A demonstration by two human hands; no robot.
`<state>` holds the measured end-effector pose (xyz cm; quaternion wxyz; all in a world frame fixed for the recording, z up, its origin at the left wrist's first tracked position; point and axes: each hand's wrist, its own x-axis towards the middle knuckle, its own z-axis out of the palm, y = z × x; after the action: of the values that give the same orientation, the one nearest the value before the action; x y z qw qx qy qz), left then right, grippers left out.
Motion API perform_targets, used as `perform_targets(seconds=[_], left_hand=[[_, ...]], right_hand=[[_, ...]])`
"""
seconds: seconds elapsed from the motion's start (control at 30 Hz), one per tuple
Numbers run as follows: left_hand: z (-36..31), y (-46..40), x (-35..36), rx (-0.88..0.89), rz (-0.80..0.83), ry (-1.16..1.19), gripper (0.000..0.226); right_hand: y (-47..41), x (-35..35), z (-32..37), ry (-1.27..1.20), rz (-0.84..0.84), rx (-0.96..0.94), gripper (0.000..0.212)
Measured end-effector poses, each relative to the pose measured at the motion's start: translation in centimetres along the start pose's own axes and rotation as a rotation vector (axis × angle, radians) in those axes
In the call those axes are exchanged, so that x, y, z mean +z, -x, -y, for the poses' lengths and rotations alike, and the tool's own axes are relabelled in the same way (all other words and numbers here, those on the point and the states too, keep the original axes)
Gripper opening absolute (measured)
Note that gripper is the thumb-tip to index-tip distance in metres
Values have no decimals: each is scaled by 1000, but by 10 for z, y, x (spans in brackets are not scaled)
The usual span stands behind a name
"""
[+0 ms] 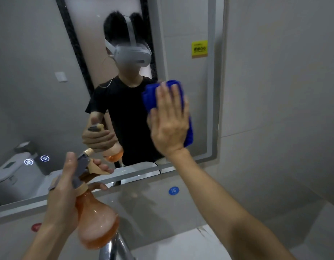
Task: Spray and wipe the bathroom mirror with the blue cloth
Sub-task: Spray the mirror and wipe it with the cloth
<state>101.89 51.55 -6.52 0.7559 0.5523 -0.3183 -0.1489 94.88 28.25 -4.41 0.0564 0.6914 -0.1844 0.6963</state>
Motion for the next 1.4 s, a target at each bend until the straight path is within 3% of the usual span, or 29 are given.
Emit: perform_targets(seconds=[0.13,0.23,0.33,0.4,0.47,0.6,0.67,0.8,0.9,1.0,1.07,1.17,1.23,1.4], left_hand=[[-2,-6,-6,-44,-2,29,57],[-1,-7,-9,-53,-10,17,65],[6,-9,-9,-55,-22,15,61],[9,-11,-4,-50,-13,19,58],[12,-14,2,-52,6,15,56],[15,-17,13,-37,49,8,57],[13,-19,15,-39,61,21,58],[9,-23,10,-65,21,30,68],[13,-18,5,-65,30,18,61],[16,-7,-3,-69,10,-15,58],[18,0,-13,-78,-9,-48,60],[17,5,-27,-83,-34,-109,66],[14,8,-34,-79,-50,-121,61],[8,13,-45,-70,-111,-108,54]], right_hand=[[89,-3,1,-33,302,-500,53],[137,-20,-48,26,407,-623,59],[141,-40,-104,118,293,-360,66],[113,-44,-120,149,122,-20,55],[63,-39,-120,99,-55,199,45],[-39,-26,-91,73,-225,228,45],[-52,-17,-64,99,-206,138,44],[23,-9,-24,-33,80,-269,47],[106,-19,-32,-43,361,-562,53],[141,-33,-65,-3,442,-644,50],[139,-41,-86,12,390,-593,50],[110,-49,-104,58,226,-266,59],[88,-50,-104,73,135,-87,47],[71,-45,-91,58,99,19,42]])
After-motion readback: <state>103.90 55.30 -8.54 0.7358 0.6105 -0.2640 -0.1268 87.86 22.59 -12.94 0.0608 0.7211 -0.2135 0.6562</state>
